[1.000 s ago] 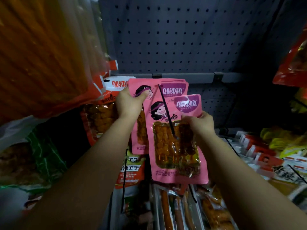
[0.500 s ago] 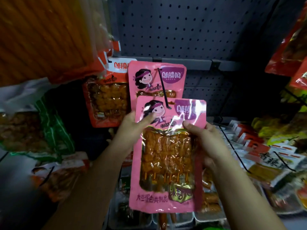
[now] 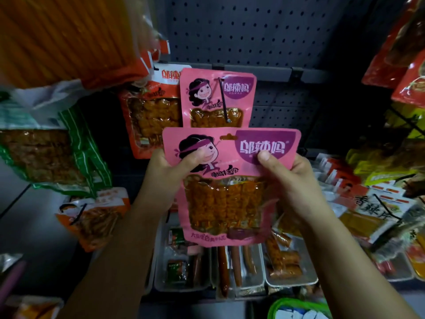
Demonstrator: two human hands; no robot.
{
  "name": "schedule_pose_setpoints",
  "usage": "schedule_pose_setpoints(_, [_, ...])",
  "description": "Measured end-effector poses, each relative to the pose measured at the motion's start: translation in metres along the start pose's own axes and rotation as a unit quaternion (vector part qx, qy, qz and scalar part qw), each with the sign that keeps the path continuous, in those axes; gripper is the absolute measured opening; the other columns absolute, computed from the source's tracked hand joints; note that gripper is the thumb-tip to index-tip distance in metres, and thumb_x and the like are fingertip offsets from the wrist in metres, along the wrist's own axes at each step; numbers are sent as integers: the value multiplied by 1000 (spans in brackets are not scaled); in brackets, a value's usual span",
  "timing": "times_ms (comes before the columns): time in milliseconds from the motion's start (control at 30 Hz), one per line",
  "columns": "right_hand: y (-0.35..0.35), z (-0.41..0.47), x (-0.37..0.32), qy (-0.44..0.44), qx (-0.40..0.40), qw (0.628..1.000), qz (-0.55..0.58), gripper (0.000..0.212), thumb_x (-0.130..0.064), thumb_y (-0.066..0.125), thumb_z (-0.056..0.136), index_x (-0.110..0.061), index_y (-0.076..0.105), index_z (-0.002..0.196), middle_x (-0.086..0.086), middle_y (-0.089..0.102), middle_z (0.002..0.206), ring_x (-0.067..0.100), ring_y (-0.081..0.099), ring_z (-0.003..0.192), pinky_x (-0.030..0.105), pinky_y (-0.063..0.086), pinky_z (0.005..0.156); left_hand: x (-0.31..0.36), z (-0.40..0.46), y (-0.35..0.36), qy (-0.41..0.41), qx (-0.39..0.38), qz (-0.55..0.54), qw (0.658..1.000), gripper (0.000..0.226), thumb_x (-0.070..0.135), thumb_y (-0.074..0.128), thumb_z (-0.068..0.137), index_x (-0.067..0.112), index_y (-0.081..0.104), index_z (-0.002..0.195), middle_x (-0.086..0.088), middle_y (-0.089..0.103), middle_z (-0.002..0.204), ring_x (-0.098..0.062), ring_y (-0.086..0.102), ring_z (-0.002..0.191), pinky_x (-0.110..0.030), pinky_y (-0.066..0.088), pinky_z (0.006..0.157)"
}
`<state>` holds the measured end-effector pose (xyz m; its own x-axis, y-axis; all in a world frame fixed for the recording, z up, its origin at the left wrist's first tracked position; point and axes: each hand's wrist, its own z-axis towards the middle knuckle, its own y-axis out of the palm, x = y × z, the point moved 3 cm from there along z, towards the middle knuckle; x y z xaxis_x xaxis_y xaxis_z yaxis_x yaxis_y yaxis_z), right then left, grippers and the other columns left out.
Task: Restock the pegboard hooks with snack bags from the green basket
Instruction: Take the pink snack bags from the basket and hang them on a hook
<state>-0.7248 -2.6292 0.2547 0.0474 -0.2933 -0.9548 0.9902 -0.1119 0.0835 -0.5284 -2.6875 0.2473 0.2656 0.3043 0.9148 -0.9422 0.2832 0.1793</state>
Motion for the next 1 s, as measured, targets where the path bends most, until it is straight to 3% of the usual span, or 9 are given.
schedule_pose_setpoints(167, [9,8,-15,-30,8,1000,-5,20,-44,68,79,-31,75,92,-3,76,90,13,73,86,21,54,71,19,8,-3,54,18,24,998,15,35,68,76,35,74,90,4,75,90,-20,71,90,-29,56,74])
schedule_pose_setpoints(367, [9,21,4,30,51,998,20,19,-41,71,80,-25,74,89,7,76,91,23,73,84,32,56,73,16,17,-3,40,13,44,998,9,29,71,77,31,75,85,-1,75,87,-23,71,87,-35,58,75])
schedule_pose_setpoints(467, [8,24,12,48,58,997,30,23,-41,72,79,-22,74,92,9,76,95,26,72,89,39,56,81,9,17,-3,28,11,36,999,13,25,68,77,33,75,84,2,76,86,-18,72,86,-29,58,72])
schedule_pose_setpoints(667, [6,34,18,56,76,995,13,27,-44,72,78,-22,74,93,8,76,93,26,73,88,38,57,80,-6,31,-6,30,18,47,998,13,39,69,74,38,74,86,8,75,88,-11,71,86,-21,55,68])
schedule_pose_setpoints(767, [3,42,19,56,84,995,-6,26,-44,70,76,-22,74,89,5,76,88,20,73,80,33,59,71,-18,44,-13,40,21,55,997,12,34,69,79,42,72,88,13,74,92,-7,70,89,-18,54,70])
schedule_pose_setpoints(867, [0,58,21,53,104,993,-21,12,-27,64,87,-18,69,81,-4,72,69,9,67,63,24,56,59,-29,65,-26,46,33,93,994,23,19,66,86,42,70,87,16,74,93,-4,69,90,-15,52,73])
schedule_pose_setpoints(1000, [-1,94,23,59,146,984,-79,13,-19,61,92,-16,67,80,-7,65,60,10,60,59,29,52,65,-45,101,-38,9,77,156,985,14,21,68,85,33,65,79,13,71,77,0,66,74,-12,49,66])
